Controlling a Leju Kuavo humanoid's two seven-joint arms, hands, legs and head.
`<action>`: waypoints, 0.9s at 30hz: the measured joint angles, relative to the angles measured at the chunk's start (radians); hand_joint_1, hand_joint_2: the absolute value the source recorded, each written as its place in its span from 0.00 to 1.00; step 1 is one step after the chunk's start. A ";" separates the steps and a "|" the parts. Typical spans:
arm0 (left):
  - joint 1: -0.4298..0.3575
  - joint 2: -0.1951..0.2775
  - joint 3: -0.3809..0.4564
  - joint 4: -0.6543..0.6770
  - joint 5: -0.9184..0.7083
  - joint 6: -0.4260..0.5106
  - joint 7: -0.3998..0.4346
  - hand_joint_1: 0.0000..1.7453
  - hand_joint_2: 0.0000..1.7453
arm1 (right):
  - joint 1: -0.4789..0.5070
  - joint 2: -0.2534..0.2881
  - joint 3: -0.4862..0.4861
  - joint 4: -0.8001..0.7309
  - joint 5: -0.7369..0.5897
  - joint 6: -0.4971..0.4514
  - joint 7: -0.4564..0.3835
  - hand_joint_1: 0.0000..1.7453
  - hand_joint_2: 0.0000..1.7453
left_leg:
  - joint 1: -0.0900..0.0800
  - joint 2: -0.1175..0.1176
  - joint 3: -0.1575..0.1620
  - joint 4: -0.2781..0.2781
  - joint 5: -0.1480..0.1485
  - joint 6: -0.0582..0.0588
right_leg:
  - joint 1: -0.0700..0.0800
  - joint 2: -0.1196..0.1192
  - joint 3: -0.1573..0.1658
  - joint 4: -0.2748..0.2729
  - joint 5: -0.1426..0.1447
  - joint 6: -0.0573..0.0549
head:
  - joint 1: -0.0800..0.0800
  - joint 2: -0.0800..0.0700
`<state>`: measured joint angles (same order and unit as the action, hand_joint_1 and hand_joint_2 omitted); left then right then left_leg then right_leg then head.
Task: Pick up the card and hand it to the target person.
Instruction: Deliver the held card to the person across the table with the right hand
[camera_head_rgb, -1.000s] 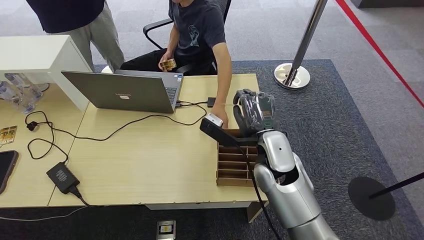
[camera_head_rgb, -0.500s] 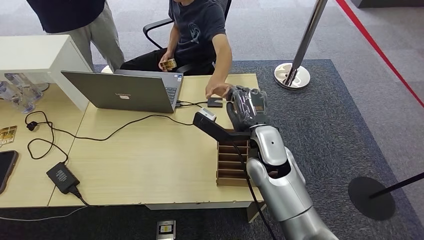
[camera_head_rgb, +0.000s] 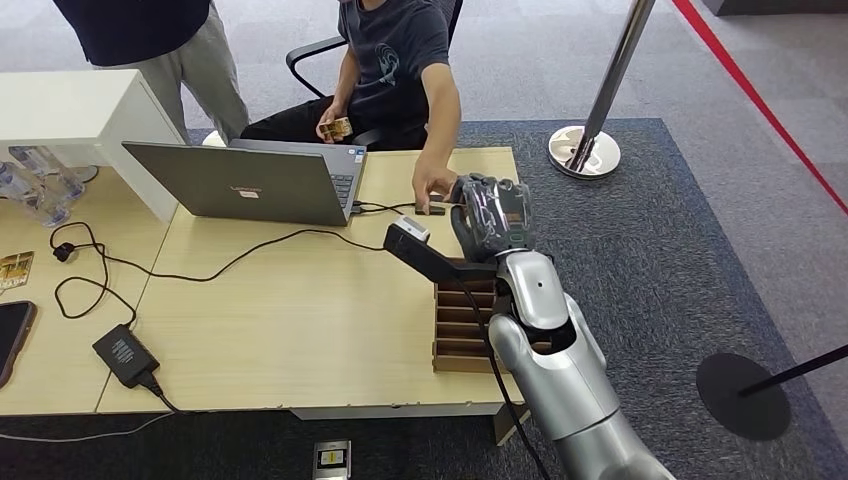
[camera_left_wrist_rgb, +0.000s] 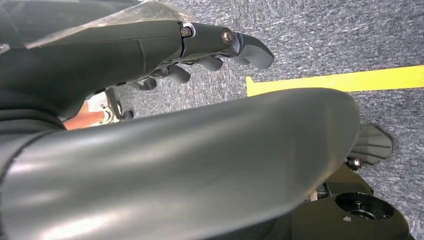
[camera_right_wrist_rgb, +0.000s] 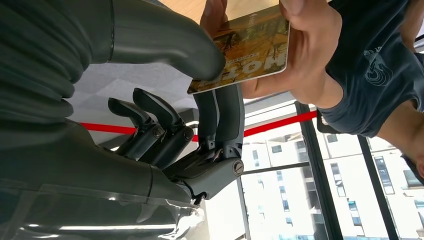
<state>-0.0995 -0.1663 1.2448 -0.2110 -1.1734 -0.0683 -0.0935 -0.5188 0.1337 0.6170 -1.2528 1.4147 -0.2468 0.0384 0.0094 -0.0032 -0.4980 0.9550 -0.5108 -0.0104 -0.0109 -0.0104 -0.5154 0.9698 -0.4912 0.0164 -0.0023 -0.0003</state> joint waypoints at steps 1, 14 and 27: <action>0.000 0.000 0.000 0.000 -0.001 0.000 0.000 0.00 0.00 | 0.000 0.000 -0.001 0.001 0.001 0.000 0.000 1.00 1.00 | 0.000 0.000 0.000 0.000 0.000 0.000 | 0.000 0.000 0.000 0.000 0.000 0.000 | 0.000 0.000; 0.000 0.000 0.000 0.002 -0.004 0.002 0.000 0.00 0.00 | 0.001 0.001 -0.005 0.003 0.012 -0.015 0.000 0.00 0.50 | 0.000 0.000 -0.001 0.000 0.000 0.000 | 0.000 0.000 -0.001 0.000 0.000 0.000 | 0.000 0.000; 0.000 0.000 0.000 0.005 0.001 0.005 0.001 0.00 0.00 | 0.002 0.002 -0.012 0.003 0.010 -0.025 -0.011 0.00 0.00 | 0.000 0.000 -0.001 0.000 0.000 0.000 | 0.000 0.000 -0.001 0.000 0.000 0.000 | 0.000 0.000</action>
<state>-0.0995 -0.1663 1.2448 -0.2064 -1.1722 -0.0633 -0.0923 -0.5172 0.1354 0.6046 -1.2501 1.4248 -0.2719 0.0270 0.0094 -0.0032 -0.4995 0.9551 -0.5109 -0.0104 -0.0109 -0.0104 -0.5169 0.9698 -0.4912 0.0164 -0.0023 -0.0004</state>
